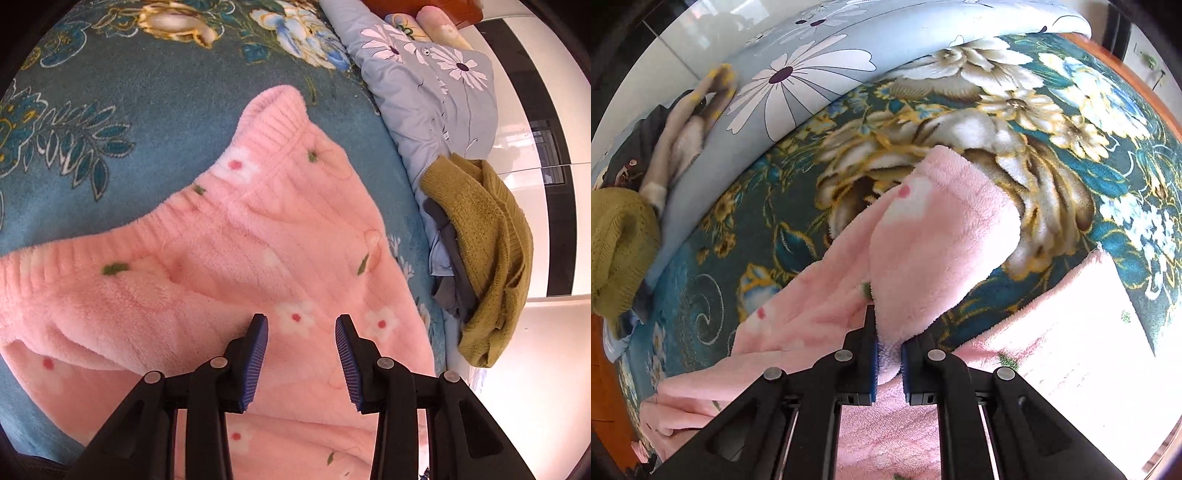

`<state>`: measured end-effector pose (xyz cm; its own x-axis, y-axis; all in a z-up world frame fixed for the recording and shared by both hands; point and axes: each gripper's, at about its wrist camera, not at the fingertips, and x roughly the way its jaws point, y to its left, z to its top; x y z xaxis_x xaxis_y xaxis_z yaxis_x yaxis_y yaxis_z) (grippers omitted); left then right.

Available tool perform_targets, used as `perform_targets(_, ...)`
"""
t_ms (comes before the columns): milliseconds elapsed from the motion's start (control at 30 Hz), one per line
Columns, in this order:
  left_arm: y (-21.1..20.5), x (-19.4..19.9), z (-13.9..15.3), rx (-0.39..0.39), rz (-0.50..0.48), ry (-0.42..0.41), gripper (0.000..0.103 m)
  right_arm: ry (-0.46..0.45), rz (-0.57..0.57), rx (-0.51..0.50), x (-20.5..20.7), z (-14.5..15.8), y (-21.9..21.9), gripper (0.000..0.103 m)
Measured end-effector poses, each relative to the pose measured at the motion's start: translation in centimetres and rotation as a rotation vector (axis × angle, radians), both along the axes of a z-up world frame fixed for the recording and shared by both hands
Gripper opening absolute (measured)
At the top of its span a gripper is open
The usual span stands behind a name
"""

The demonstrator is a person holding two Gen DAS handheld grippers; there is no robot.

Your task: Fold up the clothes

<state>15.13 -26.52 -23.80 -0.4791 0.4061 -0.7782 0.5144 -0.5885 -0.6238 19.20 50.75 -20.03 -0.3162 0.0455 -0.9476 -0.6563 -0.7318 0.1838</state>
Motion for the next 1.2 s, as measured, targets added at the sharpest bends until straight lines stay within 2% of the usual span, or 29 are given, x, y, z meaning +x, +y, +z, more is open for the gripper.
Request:
perform_targets(67,-0.6,0.0,0.7,-0.019,0.012,0.026,0.042,-0.026,0.036,0.049,-0.5,1.0,-0.6,0.014)
perform_targets(133,-1.6,0.3,1.2,-0.022,0.041,0.046,0.043,-0.058,0.087,0.130,-1.3,2.5,-1.7,0.026)
perform_targets(167,-2.3,0.4,1.3,-0.019,0.059,0.051,0.045,-0.074,0.114,0.184,-1.6,3.4,-2.4,0.029)
perform_targets(233,-3.7,0.2,1.4,-0.031,0.086,0.042,0.048,-0.097,0.166,0.288,-2.1,5.1,-3.8,0.031)
perform_targets(333,-6.0,-0.9,1.3,-0.063,0.120,0.013,0.049,-0.039,0.240,0.393,-3.5,7.6,-6.0,0.031)
perform_targets(367,-6.7,-1.6,1.2,-0.069,0.130,0.006,0.051,-0.008,0.268,0.385,-4.3,8.0,-7.0,0.031)
perform_targets(467,-8.1,-4.1,0.6,-0.092,0.138,-0.045,0.058,0.054,0.408,0.237,-8.5,7.1,-11.2,0.033)
perform_targets(533,-8.5,-6.0,0.1,-0.103,0.120,-0.091,0.059,0.072,0.515,0.149,-11.6,5.8,-15.1,0.033)
perform_targets(567,-8.6,-6.8,-0.1,-0.111,0.105,-0.101,0.060,0.079,0.574,0.105,-12.9,5.0,-17.2,0.034)
perform_targets(600,-8.6,-7.5,-0.2,-0.134,0.093,-0.108,0.061,0.081,0.633,0.065,-14.1,4.2,-19.4,0.040)
perform_targets(633,-8.6,-8.0,-0.1,-0.167,0.083,-0.114,0.062,0.069,0.693,0.038,-15.1,3.3,-21.4,0.047)
perform_targets(700,-8.5,-9.0,-0.2,-0.228,0.060,-0.123,0.066,0.042,0.810,-0.013,-16.9,1.5,-25.4,0.048)
perform_targets(767,-8.3,-9.6,-0.5,-0.264,0.026,-0.128,0.067,-0.013,0.913,-0.014,-18.0,-0.5,-28.1,0.048)
perform_targets(867,-7.7,-10.3,-1.0,-0.289,-0.021,-0.119,0.068,-0.082,1.010,0.027,-18.6,-3.0,-30.0,0.051)
perform_targets(933,-7.2,-10.7,-1.4,-0.285,-0.053,-0.106,0.068,-0.126,1.039,-0.002,-18.5,-4.2,-30.3,0.052)
perform_targets(1033,-6.4,-10.9,-2.0,-0.245,-0.092,-0.091,0.069,-0.120,1.044,-0.043,-17.6,-4.1,-30.1,0.052)
perform_targets(1133,-5.9,-10.7,-2.4,-0.239,-0.100,-0.097,0.069,-0.123,1.066,-0.091,-15.9,-3.7,-30.2,0.052)
perform_targets(1200,-5.8,-10.3,-2.6,-0.230,-0.099,-0.105,0.066,-0.124,1.086,-0.105,-14.5,-3.6,-30.3,0.052)
